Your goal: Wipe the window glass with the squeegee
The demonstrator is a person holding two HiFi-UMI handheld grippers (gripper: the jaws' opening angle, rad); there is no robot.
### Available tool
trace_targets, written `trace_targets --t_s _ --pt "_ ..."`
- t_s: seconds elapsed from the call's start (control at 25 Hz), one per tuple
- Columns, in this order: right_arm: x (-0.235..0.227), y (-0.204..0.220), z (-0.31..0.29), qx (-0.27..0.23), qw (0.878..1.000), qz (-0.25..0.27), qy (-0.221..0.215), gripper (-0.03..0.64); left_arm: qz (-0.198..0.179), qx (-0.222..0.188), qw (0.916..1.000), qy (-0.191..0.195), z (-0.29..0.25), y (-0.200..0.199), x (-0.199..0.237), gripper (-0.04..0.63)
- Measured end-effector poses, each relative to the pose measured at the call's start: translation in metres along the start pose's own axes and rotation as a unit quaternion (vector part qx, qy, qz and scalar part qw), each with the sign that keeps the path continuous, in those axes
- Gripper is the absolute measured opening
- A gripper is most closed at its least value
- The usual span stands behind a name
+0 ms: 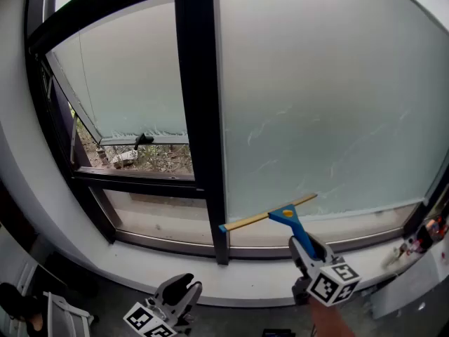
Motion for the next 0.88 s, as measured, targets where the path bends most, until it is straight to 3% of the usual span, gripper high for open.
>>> trace_targets --t_s 0.32,0.88 --pt "-0.033 -0.013 0.028 0.0 0.999 0.015 0.036 0.156 0.02 -0.001 0.9995 0.025 -0.049 0.02 -0.024 0.143" --pt "-0.077 -0.021 0.044 0.006 0.997 0.021 0.068 0.156 0.016 0.016 0.9994 0.024 -0.095 0.042 -0.044 0.14"
Point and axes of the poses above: the fingertips, and each gripper's own axes: z backward along the fingers, x to its left, y out of its underside, the point moved 8 cm from there along z, backward along the fingers, and after that the axes turned 7 degrees about -z, right-handed, at the moved point
